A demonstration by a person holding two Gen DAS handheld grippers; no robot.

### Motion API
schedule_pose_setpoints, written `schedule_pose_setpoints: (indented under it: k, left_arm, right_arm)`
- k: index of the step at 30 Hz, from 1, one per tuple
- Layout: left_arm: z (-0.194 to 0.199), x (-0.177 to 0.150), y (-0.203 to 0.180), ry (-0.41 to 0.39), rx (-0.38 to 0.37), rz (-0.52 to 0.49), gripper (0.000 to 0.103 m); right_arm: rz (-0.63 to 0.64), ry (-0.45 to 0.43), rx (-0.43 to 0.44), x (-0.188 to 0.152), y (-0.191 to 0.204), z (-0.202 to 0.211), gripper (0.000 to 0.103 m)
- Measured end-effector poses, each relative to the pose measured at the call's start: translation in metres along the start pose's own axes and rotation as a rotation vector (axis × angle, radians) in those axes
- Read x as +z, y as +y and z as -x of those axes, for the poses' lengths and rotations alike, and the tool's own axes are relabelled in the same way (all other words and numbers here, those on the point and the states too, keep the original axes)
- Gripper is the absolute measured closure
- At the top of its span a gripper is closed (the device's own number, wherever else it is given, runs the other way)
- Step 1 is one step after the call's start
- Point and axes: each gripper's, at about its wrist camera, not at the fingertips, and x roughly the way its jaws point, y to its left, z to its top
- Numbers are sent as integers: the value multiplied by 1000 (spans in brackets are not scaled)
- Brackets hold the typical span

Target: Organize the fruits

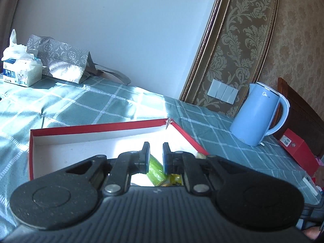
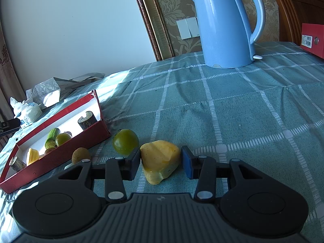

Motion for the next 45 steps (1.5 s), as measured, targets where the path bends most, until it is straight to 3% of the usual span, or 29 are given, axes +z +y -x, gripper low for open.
schedule_pose_setpoints:
  k: [4, 7, 8, 9, 14, 16, 17, 19, 20, 24, 30, 38, 45]
  left_arm:
    - [7, -20, -2, 56, -19, -33, 88]
    - [26, -39, -18, 120, -46, -82, 52]
    - [32, -46, -26, 132, -25, -113, 34]
    - [37, -53, -35, 139, 6, -146, 23]
    - [44, -95, -76, 161, 134, -371, 23]
    - [38, -109, -84, 193, 156, -421, 35]
    - [33, -114, -85, 214, 155, -428, 50]
    - [34, -117, -83, 189, 160, -399, 58]
    - [34, -118, -83, 189, 148, -392, 67]
    - [39, -121, -79, 161, 115, -361, 72]
    - [40, -106, -49, 186, 6, -152, 72]
    - [49, -77, -27, 165, -143, 18, 72]
    - [39, -38, -18, 68, -25, 23, 72]
  right_arm:
    - [0, 0, 0, 0, 0, 0, 61]
    - [3, 0, -2, 0, 1, 0, 61]
    - [3, 0, -2, 0, 1, 0, 61]
    - [1, 0, -1, 0, 1, 0, 61]
    - [-6, 0, 3, 1, 1, -1, 61]
    - [-9, -1, 5, 1, 1, -1, 61]
    - [-9, -1, 5, 1, 0, 0, 61]
    - [-10, -1, 6, 1, -1, 0, 61]
    - [-10, -1, 6, 1, 0, 0, 61]
    - [-9, -1, 5, 1, 0, 0, 61]
    - [-10, -1, 6, 1, -1, 0, 61]
    - [-11, -1, 7, 1, -1, 0, 61]
    - [-10, -1, 7, 1, -2, 1, 61]
